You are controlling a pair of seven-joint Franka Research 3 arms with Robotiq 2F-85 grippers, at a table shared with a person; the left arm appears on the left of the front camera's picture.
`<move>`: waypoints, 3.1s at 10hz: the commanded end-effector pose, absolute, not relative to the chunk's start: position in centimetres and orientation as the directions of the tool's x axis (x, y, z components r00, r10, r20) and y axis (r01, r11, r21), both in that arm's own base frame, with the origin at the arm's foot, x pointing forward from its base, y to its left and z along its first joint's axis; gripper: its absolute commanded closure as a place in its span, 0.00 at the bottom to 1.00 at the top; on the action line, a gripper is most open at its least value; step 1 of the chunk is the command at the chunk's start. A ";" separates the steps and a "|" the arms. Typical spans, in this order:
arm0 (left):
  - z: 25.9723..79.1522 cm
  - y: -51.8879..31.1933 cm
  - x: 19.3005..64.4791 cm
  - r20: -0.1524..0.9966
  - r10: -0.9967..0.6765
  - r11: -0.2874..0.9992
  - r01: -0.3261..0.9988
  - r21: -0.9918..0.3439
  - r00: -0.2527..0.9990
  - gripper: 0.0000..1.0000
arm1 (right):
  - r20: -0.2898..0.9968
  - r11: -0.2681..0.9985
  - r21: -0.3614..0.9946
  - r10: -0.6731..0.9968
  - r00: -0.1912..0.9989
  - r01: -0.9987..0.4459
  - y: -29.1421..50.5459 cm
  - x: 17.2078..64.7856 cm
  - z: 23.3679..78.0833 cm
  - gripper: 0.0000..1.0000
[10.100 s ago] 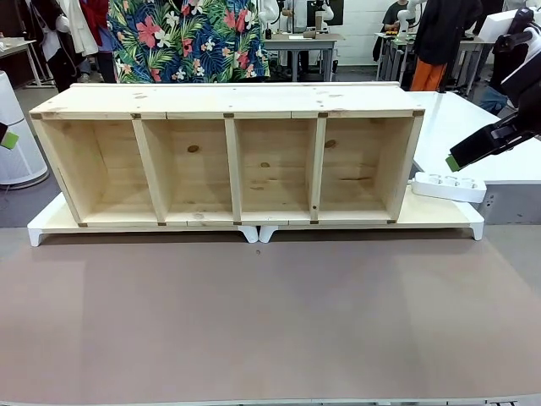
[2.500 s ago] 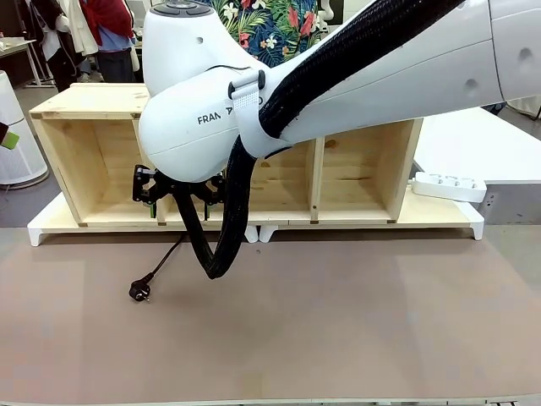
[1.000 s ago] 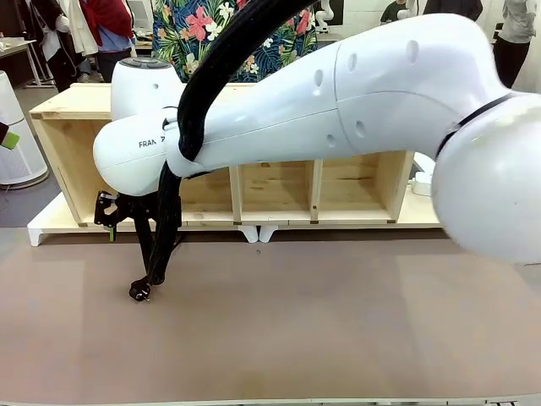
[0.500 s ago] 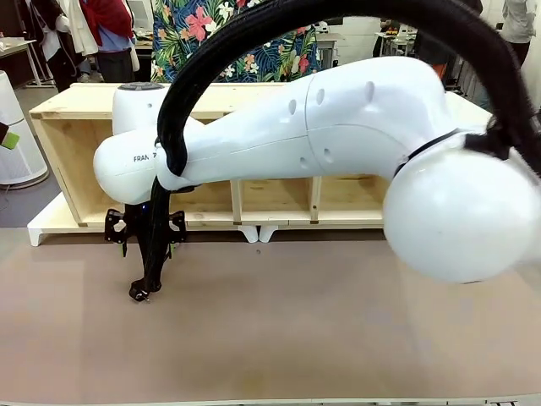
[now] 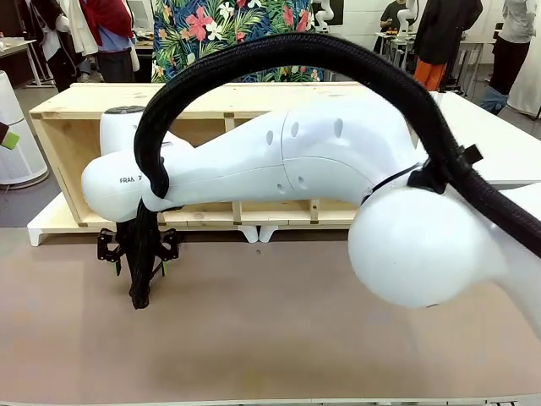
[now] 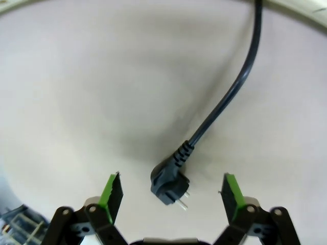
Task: Perform cable management.
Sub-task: When the cord part of the Power Cable appears at the lower middle area of the table and stops, grasp the cord part of the Power Cable.
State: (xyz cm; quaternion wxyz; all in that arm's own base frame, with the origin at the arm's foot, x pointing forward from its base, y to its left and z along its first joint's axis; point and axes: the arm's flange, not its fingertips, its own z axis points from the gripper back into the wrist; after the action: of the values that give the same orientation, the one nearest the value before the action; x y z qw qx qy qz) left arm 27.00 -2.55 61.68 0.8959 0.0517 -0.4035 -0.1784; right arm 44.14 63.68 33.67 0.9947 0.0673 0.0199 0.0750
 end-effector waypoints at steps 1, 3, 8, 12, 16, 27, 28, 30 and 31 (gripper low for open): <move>61.7 -2.6 27.2 0.708 -0.362 0.931 0.271 0.245 0.606 0.00 | -0.010 0.991 0.084 0.104 0.995 -0.103 65.2 45.5 33.9 0.00; 61.7 -2.6 27.2 0.708 -0.362 0.931 0.271 0.245 0.606 0.00 | -0.011 0.996 0.058 0.070 0.998 -0.069 65.4 46.0 33.2 0.00; 61.7 -2.6 27.2 0.708 -0.362 0.931 0.271 0.245 0.606 0.00 | -0.033 0.998 0.050 0.028 0.999 -0.026 65.8 46.2 32.2 0.00; 61.7 -2.6 27.2 0.708 -0.362 0.931 0.271 0.245 0.606 0.00 | -0.039 1.000 0.020 0.007 0.999 -0.006 65.7 46.2 31.7 0.00; 61.7 -2.6 27.2 0.708 -0.362 0.931 0.271 0.245 0.606 0.00 | -0.038 1.000 -0.019 -0.005 0.999 0.004 65.8 46.4 30.8 0.00; 61.7 -2.6 27.2 0.708 -0.362 0.931 0.271 0.245 0.606 0.00 | -0.032 1.000 -0.027 0.015 0.999 -0.016 65.8 46.6 30.5 0.80; 61.7 -2.6 27.2 0.708 -0.362 0.931 0.271 0.245 0.606 0.00 | -0.032 1.000 -0.023 0.011 0.999 -0.012 65.7 46.7 30.5 0.58; 61.7 -2.6 27.2 0.708 -0.362 0.931 0.271 0.245 0.606 0.00 | -0.038 1.000 -0.020 0.010 0.999 -0.010 65.7 46.7 30.4 0.78; 61.7 -2.6 27.2 0.708 -0.362 0.931 0.271 0.245 0.606 0.00 | -0.040 1.000 -0.018 0.007 0.999 -0.008 65.7 46.7 30.5 1.00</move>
State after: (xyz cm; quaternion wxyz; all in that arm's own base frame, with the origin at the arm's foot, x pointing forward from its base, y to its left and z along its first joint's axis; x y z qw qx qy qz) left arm 27.00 -2.54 61.68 0.8959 0.0517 -0.4035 -0.1784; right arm 45.80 64.07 30.79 0.9997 -0.0078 0.0195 0.0114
